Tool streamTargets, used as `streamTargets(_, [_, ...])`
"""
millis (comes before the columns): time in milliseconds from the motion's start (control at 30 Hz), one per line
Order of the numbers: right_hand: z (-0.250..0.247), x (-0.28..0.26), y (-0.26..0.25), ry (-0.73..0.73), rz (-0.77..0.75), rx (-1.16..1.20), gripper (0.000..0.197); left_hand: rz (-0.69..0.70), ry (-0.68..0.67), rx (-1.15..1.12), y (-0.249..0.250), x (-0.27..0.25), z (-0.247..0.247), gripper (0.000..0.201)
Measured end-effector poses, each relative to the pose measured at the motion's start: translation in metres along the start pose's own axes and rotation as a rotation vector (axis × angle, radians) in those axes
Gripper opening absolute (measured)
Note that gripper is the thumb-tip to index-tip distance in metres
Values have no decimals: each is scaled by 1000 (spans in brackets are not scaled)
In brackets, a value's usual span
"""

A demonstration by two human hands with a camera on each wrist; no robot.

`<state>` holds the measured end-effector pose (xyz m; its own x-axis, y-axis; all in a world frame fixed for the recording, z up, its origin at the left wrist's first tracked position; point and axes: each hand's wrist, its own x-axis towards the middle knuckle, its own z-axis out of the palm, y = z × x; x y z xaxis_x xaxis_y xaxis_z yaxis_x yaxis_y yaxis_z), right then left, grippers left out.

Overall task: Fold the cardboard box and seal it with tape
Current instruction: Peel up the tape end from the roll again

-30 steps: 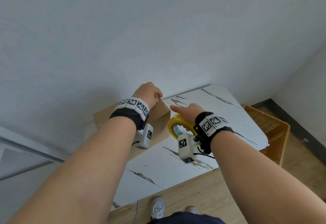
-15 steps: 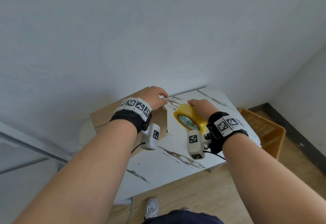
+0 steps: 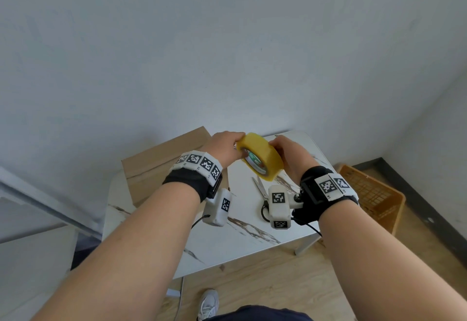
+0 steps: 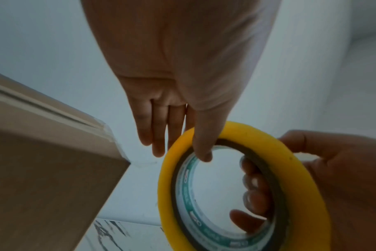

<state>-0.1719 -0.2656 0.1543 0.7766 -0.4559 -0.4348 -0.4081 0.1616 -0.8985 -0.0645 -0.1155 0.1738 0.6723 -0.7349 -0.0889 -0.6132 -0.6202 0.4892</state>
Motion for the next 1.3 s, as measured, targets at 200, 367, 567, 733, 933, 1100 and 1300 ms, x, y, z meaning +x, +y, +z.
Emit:
streamTargets(200, [-5, -28, -17, 40, -63, -193, 19, 59, 98, 181, 18, -6, 8, 35])
streamTargets(367, [-12, -34, -11, 43, -142, -307, 34, 72, 135, 276, 34, -9, 17, 41])
streamTargets(567, [-15, -38, -9, 46, -158, -212, 23, 90, 172, 333, 46, -12, 24, 41])
streamTargets(733, [-19, -38, -6, 1, -181, -159, 23, 87, 180, 291, 46, -11, 25, 40])
streamTargets(933, [-15, -40, -7, -80, -176, -59, 18, 84, 183, 168, 37, -7, 19, 38])
streamTargets(1100, [-7, -38, -6, -103, -207, -34, 17, 18, 238, -25, 30, -10, 11, 51])
streamTargets(1300, [3, -37, -4, -33, -275, -74, 18, -137, 162, -594, 21, -12, 0, 34])
